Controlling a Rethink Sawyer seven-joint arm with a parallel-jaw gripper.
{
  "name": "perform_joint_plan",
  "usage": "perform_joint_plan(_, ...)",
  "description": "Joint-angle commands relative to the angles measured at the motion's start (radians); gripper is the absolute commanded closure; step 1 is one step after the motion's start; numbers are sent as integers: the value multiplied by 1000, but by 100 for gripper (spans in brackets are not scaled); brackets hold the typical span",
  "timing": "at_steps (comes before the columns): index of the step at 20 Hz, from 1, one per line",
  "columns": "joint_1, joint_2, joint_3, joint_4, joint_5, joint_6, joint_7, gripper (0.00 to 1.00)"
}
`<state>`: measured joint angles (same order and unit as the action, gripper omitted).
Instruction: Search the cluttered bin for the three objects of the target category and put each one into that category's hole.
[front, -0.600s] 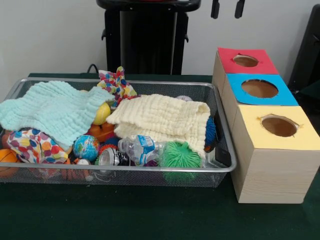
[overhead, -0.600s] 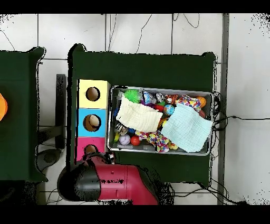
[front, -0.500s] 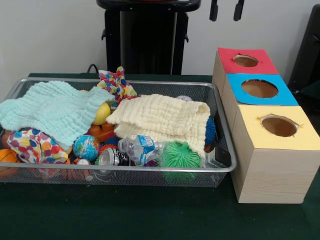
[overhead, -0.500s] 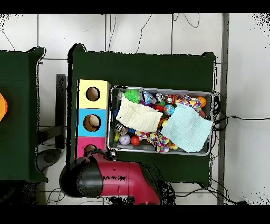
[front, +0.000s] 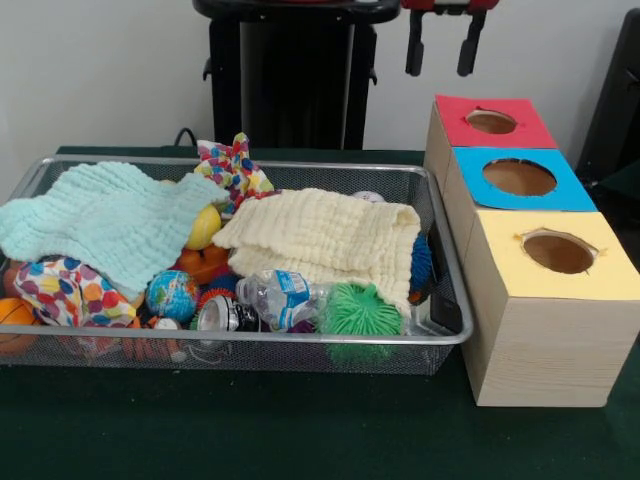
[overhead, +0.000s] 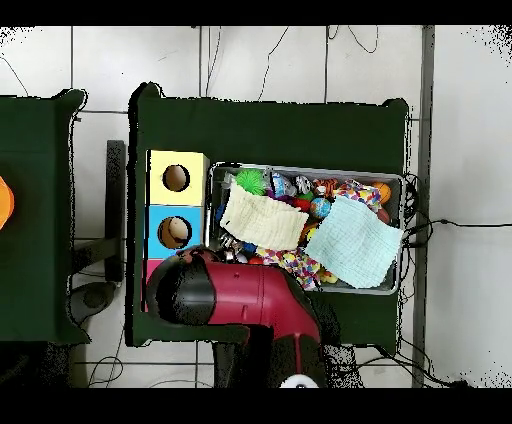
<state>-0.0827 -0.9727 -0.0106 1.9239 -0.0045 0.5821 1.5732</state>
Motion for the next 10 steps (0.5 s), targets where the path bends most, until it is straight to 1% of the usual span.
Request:
perform_joint_plan(1,-46,151,69,-230,-25,145,56,0)
perform_joint_plan(5,-71,208,87,-317,-41,174,5,0)
perform_joint_plan(6,-85,229,97,-345,-47,182,-19,0)
perform_joint_plan(10,-116,277,120,-429,-70,216,-76,0)
